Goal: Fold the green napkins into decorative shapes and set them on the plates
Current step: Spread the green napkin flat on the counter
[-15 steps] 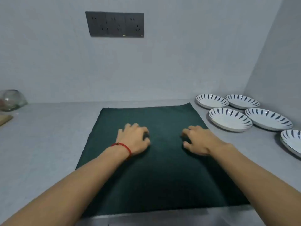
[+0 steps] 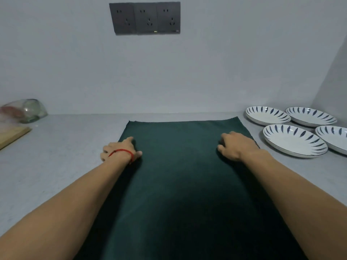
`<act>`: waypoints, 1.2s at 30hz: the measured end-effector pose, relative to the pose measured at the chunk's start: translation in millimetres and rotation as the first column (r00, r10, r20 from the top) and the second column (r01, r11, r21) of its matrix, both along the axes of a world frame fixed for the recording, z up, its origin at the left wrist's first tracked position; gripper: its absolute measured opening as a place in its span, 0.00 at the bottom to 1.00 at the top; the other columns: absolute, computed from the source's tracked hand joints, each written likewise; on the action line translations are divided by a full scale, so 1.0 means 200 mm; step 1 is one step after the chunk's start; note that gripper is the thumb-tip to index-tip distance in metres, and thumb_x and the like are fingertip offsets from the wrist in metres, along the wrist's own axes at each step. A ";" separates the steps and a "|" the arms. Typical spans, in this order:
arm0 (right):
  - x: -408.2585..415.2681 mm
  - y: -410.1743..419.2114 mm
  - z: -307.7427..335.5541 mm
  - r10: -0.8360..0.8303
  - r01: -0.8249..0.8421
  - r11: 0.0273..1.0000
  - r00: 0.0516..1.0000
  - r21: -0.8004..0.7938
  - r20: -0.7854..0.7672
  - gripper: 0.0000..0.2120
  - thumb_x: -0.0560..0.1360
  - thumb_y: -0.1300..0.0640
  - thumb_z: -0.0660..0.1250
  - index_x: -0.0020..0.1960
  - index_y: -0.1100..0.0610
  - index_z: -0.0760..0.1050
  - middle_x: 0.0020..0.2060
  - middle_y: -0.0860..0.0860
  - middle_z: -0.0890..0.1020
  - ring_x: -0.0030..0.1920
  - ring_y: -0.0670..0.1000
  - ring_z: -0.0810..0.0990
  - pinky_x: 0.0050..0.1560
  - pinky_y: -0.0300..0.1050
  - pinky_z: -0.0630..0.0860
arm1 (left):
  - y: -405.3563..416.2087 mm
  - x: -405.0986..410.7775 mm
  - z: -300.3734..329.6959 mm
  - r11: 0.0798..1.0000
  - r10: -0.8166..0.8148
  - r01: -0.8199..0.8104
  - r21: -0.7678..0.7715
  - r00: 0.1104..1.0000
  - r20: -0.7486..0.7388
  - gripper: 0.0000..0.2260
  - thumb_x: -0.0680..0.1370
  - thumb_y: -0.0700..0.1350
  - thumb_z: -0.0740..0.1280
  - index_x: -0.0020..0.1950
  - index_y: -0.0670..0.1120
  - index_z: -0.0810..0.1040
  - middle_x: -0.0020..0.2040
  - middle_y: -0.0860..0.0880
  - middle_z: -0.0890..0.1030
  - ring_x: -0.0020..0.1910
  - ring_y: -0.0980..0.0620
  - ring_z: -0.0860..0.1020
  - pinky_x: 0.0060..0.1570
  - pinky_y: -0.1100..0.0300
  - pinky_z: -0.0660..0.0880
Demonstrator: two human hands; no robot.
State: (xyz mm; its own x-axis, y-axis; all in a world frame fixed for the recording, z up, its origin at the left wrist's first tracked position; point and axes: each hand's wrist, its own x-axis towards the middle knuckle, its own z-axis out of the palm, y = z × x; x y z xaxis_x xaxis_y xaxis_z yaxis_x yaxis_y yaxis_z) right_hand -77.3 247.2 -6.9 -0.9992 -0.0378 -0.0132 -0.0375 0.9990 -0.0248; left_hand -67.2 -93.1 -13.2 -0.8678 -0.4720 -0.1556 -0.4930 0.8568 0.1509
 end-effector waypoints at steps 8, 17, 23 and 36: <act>-0.49 -0.22 -0.16 0.195 -0.201 0.959 0.980 -0.200 -0.045 0.21 0.82 0.47 0.58 0.73 0.51 0.68 0.72 0.50 0.69 0.73 0.55 0.67 0.69 0.59 0.67 | 0.00 -0.21 0.15 0.996 -0.067 0.056 0.071 0.983 0.172 0.16 0.76 0.46 0.71 0.61 0.42 0.75 0.53 0.44 0.80 0.52 0.43 0.79 0.50 0.55 0.77; -0.87 -0.29 -0.15 0.149 -0.149 0.984 0.989 -0.093 -0.008 0.29 0.81 0.36 0.56 0.77 0.48 0.63 0.72 0.54 0.70 0.71 0.58 0.67 0.71 0.58 0.62 | 0.03 -0.41 0.00 0.996 -0.077 0.081 0.034 0.993 -0.090 0.11 0.75 0.34 0.65 0.57 0.41 0.74 0.56 0.39 0.76 0.57 0.39 0.78 0.48 0.56 0.73; -0.89 -0.15 -0.12 0.061 -0.037 0.989 0.984 -0.145 0.167 0.23 0.77 0.34 0.62 0.56 0.53 0.74 0.55 0.54 0.80 0.54 0.57 0.77 0.59 0.52 0.73 | 0.09 -0.66 -0.02 0.979 -0.201 0.201 -0.021 0.959 -0.202 0.13 0.75 0.32 0.65 0.58 0.38 0.75 0.60 0.36 0.77 0.60 0.35 0.77 0.52 0.53 0.74; -0.72 0.24 -0.06 -0.007 0.040 0.988 0.977 -0.151 0.213 0.26 0.71 0.30 0.69 0.43 0.55 0.82 0.40 0.51 0.83 0.45 0.53 0.82 0.51 0.49 0.78 | 0.13 -0.93 -0.06 0.975 -0.201 0.219 0.035 0.941 -0.271 0.23 0.74 0.55 0.74 0.62 0.44 0.74 0.60 0.42 0.77 0.59 0.38 0.78 0.52 0.49 0.74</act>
State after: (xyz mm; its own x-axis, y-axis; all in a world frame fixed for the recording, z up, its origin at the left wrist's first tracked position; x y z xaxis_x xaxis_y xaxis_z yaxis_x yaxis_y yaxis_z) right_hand -221.8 294.8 -18.8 -0.9749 -0.0321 -0.2201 0.0088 0.9831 -0.1826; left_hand -254.0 -66.9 -25.2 -0.9601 -0.2711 0.0694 -0.2377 0.9209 0.3089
